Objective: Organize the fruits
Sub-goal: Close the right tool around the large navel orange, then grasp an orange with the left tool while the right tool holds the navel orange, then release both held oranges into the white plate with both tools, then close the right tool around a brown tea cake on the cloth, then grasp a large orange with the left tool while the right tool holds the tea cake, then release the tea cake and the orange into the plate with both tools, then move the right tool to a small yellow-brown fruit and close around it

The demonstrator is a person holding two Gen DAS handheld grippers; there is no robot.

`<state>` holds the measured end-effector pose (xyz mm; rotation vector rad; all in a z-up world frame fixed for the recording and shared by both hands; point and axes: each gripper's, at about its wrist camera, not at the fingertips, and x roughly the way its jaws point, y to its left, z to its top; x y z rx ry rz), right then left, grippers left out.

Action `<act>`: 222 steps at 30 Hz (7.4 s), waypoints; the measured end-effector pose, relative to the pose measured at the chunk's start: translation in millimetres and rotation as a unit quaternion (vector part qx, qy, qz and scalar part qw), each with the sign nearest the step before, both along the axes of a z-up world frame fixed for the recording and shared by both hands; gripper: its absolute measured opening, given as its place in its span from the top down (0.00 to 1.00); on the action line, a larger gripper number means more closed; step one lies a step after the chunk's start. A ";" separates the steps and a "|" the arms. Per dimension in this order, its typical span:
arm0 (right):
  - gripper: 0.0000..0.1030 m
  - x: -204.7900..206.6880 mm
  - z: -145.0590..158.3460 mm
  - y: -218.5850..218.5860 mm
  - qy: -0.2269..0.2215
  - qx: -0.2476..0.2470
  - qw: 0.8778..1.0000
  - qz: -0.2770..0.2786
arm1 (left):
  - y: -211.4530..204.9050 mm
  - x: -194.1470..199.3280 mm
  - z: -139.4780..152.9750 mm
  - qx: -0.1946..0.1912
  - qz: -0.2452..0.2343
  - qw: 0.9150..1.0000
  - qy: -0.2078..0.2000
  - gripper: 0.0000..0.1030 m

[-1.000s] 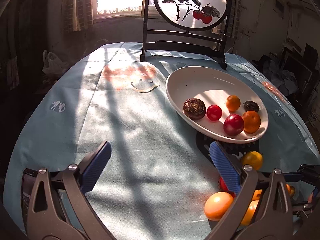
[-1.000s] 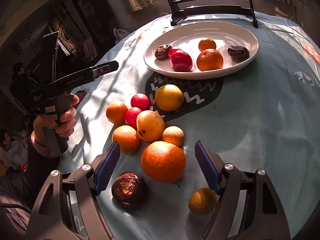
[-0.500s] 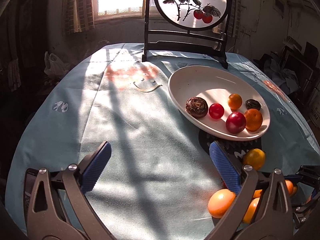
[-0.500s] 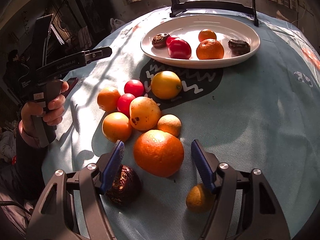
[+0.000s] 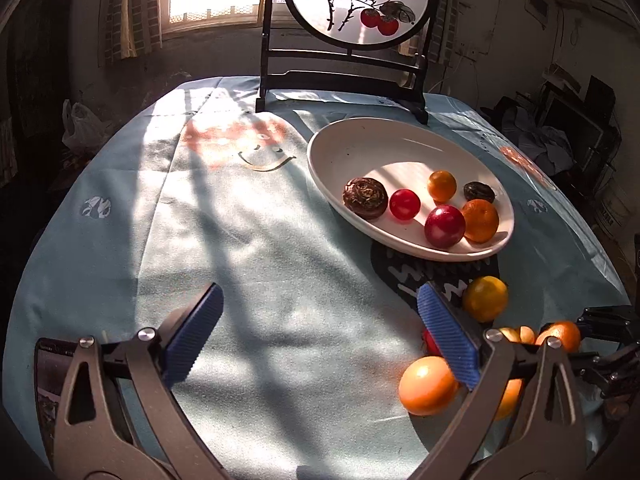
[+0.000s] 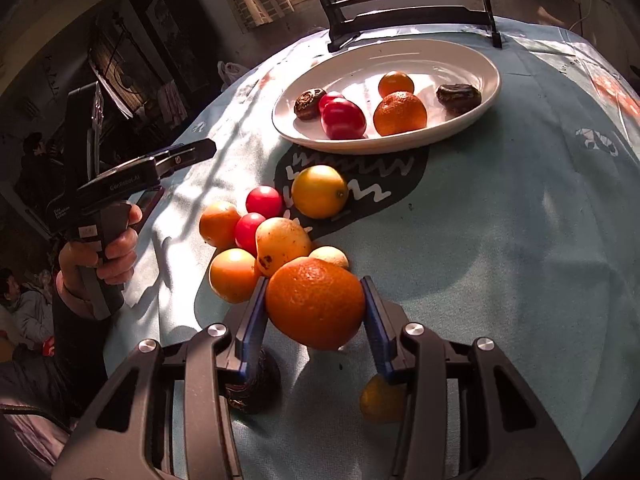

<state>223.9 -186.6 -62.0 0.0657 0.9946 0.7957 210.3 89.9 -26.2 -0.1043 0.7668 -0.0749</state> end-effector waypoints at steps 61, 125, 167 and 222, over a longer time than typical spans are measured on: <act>0.56 92.8 36.9 -3.8 -0.082 0.081 0.985 -0.132 | -51.1 72.5 23.8 -0.039 -0.062 0.997 -0.013 0.63; 0.57 -84.5 9.0 -6.4 -0.126 0.032 0.985 -0.113 | -21.1 -42.2 4.0 -0.033 -0.071 0.997 -0.029 0.04; 0.57 -69.0 14.5 -18.0 -0.084 0.082 0.988 -0.095 | -75.2 -40.1 -7.9 -0.045 -0.178 0.982 0.035 0.61; 0.36 25.9 29.1 -22.3 -0.090 0.052 0.978 -0.178 | -21.4 48.5 20.4 0.041 0.078 0.996 -0.026 0.05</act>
